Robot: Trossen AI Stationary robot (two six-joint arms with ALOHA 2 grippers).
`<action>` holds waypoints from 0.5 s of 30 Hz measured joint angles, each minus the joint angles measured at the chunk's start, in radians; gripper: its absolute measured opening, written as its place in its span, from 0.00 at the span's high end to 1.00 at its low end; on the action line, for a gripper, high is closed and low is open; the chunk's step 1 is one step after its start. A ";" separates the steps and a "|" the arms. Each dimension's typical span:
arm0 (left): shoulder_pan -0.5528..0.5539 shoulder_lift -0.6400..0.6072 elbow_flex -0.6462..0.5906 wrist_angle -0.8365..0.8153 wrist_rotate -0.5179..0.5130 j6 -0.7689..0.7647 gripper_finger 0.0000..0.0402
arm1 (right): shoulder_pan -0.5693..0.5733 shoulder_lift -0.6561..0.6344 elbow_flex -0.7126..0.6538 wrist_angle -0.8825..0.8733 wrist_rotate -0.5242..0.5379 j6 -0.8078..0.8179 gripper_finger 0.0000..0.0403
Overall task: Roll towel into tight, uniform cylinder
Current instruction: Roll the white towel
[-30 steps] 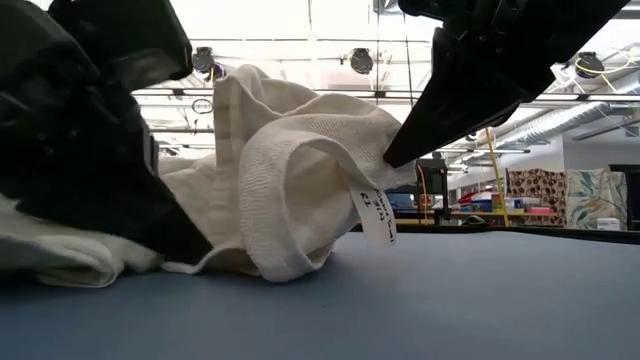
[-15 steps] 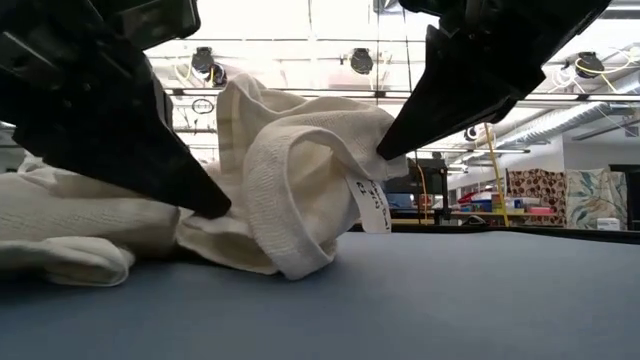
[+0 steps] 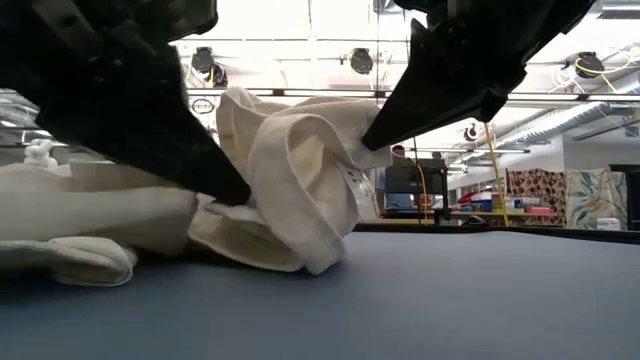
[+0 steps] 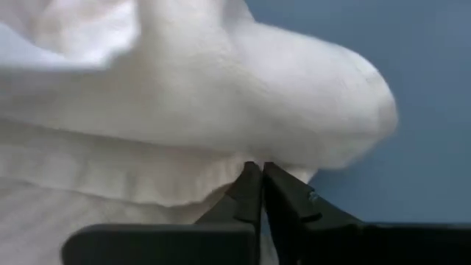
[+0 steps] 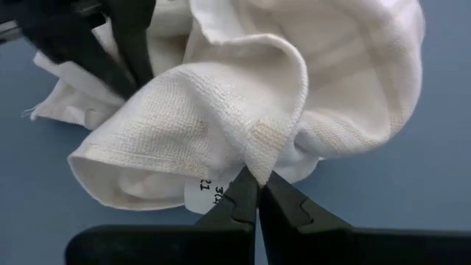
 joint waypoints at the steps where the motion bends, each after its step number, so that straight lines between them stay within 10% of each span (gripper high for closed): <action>1: -0.009 0.000 0.000 -0.001 -0.002 -0.001 0.92 | -0.002 0.000 0.000 0.000 0.000 0.000 1.00; 8: -0.042 0.000 0.000 0.000 -0.061 0.021 0.80 | -0.005 0.000 0.000 0.001 0.000 0.006 1.00; 15: -0.033 -0.001 0.000 0.010 0.101 0.045 0.98 | -0.004 0.000 0.000 0.001 -0.002 0.007 1.00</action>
